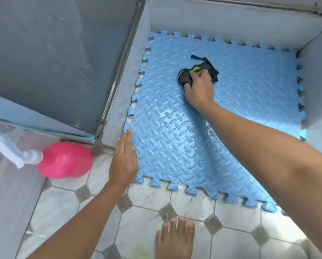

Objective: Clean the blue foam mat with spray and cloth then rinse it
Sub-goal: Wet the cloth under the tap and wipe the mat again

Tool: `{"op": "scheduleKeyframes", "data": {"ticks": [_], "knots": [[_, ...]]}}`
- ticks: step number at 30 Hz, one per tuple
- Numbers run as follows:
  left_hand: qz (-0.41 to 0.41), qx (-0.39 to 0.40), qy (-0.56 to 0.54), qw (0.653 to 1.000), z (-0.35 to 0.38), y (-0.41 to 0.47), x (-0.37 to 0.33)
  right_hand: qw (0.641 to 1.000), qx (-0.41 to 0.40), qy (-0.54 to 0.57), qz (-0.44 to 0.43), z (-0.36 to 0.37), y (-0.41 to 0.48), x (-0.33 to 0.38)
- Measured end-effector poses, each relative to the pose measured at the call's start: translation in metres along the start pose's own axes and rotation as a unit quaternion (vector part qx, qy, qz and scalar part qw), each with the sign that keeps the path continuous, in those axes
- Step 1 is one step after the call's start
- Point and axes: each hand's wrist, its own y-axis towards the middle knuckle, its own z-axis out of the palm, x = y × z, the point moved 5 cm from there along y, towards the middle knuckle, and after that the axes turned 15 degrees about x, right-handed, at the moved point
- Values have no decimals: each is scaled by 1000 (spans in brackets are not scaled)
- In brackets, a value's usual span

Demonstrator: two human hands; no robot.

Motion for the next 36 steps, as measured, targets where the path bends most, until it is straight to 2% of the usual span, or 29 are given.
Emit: {"op": "scheduleKeyframes", "data": {"ticks": [2, 4, 7, 8, 10, 13, 16, 18, 20, 21, 23, 25, 28, 31, 33, 34, 35, 36], "knots": [[1, -2, -4, 1000, 0, -2, -2, 997, 26, -18, -76, 29, -9, 48], [15, -6, 0, 1000, 0, -1, -1, 978, 80, -54, -186, 54, -35, 84], [29, -12, 22, 999, 0, 0, 1, 913, 168, -120, -352, 70, -83, 94], [31, -13, 28, 999, 0, 0, 1, 895, 193, -138, -378, 69, -95, 85], [37, -14, 35, 999, 1, 0, 1, 884, 211, -165, -383, 54, -103, 53], [45, -14, 38, 998, 2, 0, 2, 924, 164, -181, -295, 8, -81, -14], [44, -18, 42, 998, 2, 0, 2, 980, 67, -157, -105, -47, -50, -87], [43, -20, 45, 998, 1, -1, 1, 994, 0, -109, 26, -66, -37, -115], [44, -18, 46, 998, 0, -1, -1, 993, -35, -72, 89, -58, -32, -106], [43, -17, 49, 998, -1, -1, -2, 995, -37, -63, 75, -46, -34, -89], [38, -16, 53, 998, -1, 0, -2, 998, -26, -59, -6, -20, -47, -42], [34, -16, 55, 998, -1, -1, -2, 992, 25, -73, -103, 9, -75, -1], [29, -8, 57, 998, -1, -1, -2, 946, 145, -114, -267, 46, -139, 39], [20, 5, 51, 998, 0, -1, -2, 863, 254, -144, -412, 61, -204, 30], [15, 9, 49, 999, -1, 0, -2, 815, 291, -177, -469, 49, -229, 0], [14, 10, 48, 999, -1, 0, -3, 803, 292, -197, -481, 38, -232, -18], [15, 12, 48, 999, 0, -1, -2, 806, 283, -210, -475, 24, -228, -38], [16, 12, 48, 999, 0, -1, -2, 825, 266, -218, -447, 8, -215, -57]]}}
